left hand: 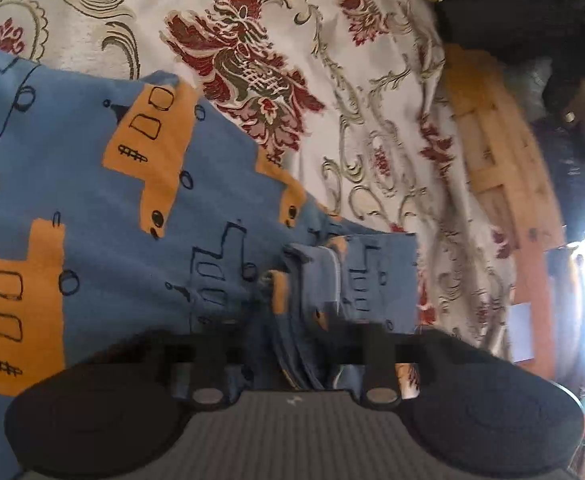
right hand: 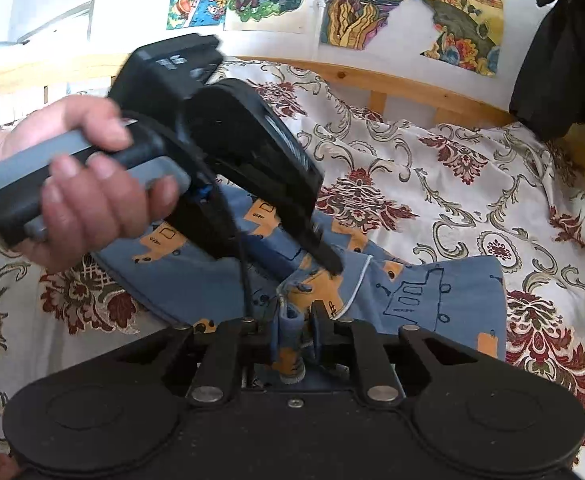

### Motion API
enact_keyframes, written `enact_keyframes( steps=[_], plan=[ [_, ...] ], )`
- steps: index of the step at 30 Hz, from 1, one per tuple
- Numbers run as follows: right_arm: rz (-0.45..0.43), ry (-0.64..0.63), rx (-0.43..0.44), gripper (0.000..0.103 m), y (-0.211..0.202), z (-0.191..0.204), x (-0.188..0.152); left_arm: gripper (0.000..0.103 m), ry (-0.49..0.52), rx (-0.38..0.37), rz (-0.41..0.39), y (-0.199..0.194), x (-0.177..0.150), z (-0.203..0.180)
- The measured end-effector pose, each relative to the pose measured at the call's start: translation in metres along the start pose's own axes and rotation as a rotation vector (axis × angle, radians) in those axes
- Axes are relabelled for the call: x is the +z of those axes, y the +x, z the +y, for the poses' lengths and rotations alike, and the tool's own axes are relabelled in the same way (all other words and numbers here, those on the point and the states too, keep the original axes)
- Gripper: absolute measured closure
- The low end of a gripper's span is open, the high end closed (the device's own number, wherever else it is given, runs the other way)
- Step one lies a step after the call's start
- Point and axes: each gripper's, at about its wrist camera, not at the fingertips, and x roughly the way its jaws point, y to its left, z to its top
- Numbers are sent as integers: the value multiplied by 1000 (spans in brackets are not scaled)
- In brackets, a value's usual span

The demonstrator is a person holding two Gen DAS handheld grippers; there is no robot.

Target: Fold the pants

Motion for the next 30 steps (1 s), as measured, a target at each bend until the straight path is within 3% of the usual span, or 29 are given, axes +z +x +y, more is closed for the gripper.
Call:
enact_keyframes(
  steps=[5,18,30],
  plan=[
    [-7,-37,-12,85,-1,6,0,91,75,13,-27,-5,-3,-9],
    [1,-87,0,87,5,35,15,92,242,9,-44,-41,6,-14],
    [13,-45,59,90,24,58,30,92,231,44,-79,-67,12,16]
  ],
)
